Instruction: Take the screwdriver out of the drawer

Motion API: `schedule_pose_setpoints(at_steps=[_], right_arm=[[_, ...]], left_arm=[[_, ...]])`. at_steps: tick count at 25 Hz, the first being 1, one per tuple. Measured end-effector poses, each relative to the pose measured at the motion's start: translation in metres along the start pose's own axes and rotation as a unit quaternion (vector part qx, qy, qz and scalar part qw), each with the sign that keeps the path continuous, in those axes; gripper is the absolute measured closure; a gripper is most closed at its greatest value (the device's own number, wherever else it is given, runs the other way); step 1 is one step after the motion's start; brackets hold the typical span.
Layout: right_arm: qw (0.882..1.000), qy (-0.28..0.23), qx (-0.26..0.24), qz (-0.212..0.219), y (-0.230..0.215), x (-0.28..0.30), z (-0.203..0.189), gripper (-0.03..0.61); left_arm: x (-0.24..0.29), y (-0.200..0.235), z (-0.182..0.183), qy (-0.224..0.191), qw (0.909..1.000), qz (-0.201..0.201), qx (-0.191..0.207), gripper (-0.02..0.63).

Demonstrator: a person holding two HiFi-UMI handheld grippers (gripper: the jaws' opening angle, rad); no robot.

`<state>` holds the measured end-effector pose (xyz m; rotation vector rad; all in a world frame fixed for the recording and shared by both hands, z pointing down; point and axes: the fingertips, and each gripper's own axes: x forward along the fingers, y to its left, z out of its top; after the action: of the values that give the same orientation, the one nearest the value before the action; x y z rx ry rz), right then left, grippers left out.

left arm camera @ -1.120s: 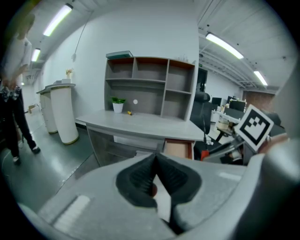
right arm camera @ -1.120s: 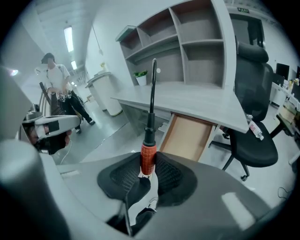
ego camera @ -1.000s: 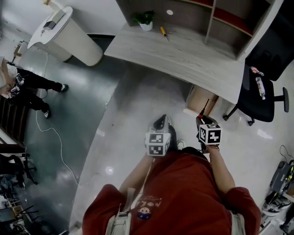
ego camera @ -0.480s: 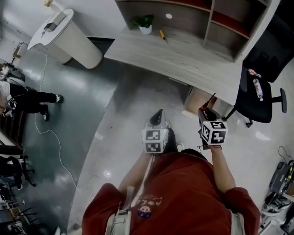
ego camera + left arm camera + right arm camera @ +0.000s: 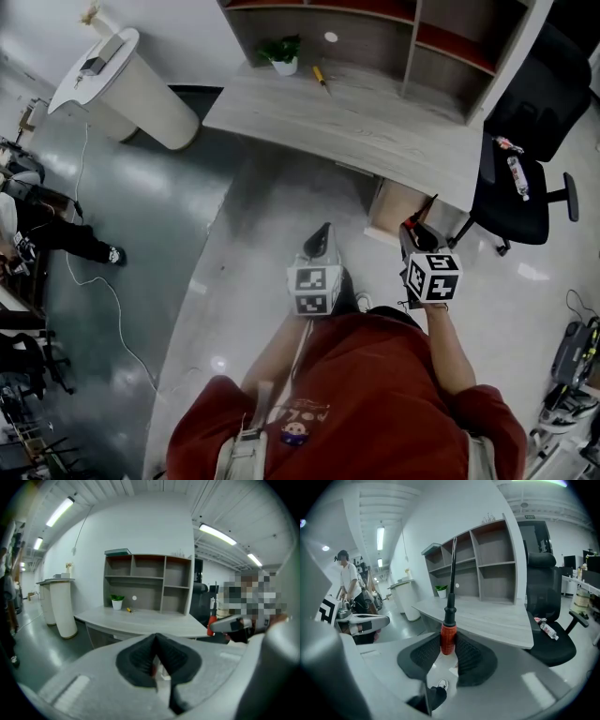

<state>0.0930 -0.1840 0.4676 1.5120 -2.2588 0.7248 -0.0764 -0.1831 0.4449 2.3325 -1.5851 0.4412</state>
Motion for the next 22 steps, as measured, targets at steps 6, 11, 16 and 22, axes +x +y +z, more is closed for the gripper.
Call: schedule_pose_setpoints(at_steps=[6, 11, 16, 22], right_arm=[[1.0, -0.004, -0.003, -0.002, -0.003, -0.003, 0.003, 0.48], [1.0, -0.008, -0.002, 0.001, -0.003, -0.003, 0.004, 0.48], [1.0, -0.012, 0.001, 0.002, -0.005, -0.003, 0.007, 0.48], [1.0, -0.012, 0.006, 0.002, -0.012, -0.001, 0.005, 0.48]], left_arm=[[0.005, -0.003, 0.002, 0.0, 1.0, 0.001, 0.004, 0.614], [0.0, -0.002, 0.007, -0.006, 1.0, 0.007, 0.001, 0.614], [-0.003, 0.0, 0.006, -0.005, 0.9999, 0.014, -0.005, 0.614], [-0.002, -0.004, 0.001, -0.002, 0.9998, 0.017, -0.006, 0.614]])
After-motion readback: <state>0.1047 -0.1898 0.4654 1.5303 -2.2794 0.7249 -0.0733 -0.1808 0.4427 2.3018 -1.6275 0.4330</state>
